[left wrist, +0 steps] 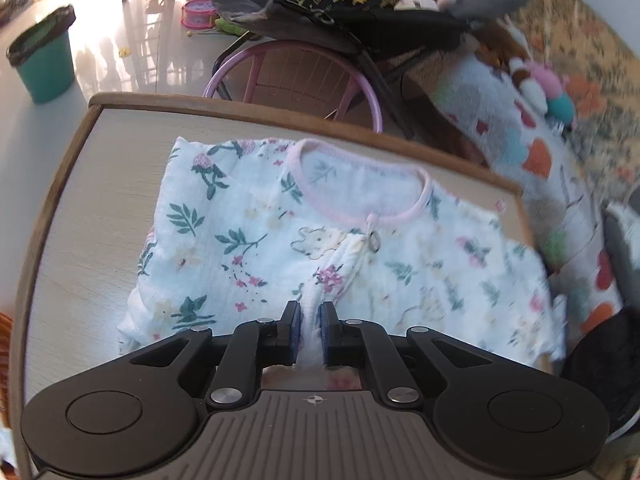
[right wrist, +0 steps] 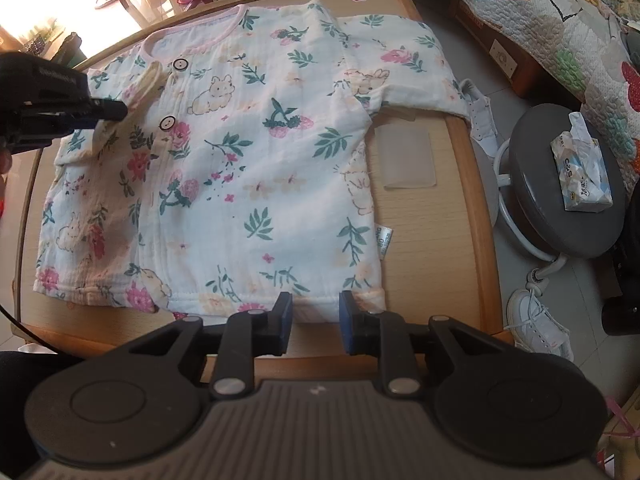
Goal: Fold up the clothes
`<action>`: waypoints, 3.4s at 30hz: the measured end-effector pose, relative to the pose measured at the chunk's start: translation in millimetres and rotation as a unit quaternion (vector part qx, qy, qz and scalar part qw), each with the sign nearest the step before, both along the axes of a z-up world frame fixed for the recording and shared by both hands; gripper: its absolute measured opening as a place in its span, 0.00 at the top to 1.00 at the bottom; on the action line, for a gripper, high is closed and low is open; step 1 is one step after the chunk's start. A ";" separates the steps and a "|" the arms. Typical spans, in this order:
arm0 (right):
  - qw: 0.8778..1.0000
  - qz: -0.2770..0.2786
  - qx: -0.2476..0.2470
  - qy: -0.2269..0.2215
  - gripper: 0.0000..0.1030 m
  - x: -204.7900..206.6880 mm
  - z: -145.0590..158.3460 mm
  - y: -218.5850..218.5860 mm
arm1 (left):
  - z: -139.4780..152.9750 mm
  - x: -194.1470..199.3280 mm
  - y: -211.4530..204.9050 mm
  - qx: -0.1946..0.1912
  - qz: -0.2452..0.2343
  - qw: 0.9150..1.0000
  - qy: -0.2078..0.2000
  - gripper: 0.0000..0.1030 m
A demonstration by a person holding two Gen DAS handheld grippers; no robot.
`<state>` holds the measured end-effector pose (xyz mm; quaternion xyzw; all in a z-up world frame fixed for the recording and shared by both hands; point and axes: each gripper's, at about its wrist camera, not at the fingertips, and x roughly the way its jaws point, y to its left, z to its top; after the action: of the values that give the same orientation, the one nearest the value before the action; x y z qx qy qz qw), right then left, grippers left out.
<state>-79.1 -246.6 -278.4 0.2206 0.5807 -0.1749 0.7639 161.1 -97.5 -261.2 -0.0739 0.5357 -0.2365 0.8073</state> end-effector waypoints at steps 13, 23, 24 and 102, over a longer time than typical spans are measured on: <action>1.000 -0.002 0.002 0.000 0.76 -1.7 0.2 -2.6 | -29.4 -5.0 -4.8 -0.029 0.032 0.999 0.032 0.81; 1.000 -0.003 0.001 0.001 0.75 -0.7 -0.1 -2.8 | -14.6 9.6 17.9 -0.050 0.053 0.997 0.022 0.65; 1.000 -0.003 0.001 0.001 0.75 -0.7 -0.2 -2.7 | -16.4 10.6 20.0 -0.047 0.057 0.997 0.026 0.65; 0.995 -0.092 -0.001 -0.046 0.79 46.1 -3.9 -171.2 | -2.6 -163.9 76.2 0.061 0.036 0.996 0.057 0.42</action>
<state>-33.0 -417.7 -282.4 0.2796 0.5221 -0.2346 0.7708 -2.7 -21.3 -263.7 -0.0571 0.5910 -0.1694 0.7866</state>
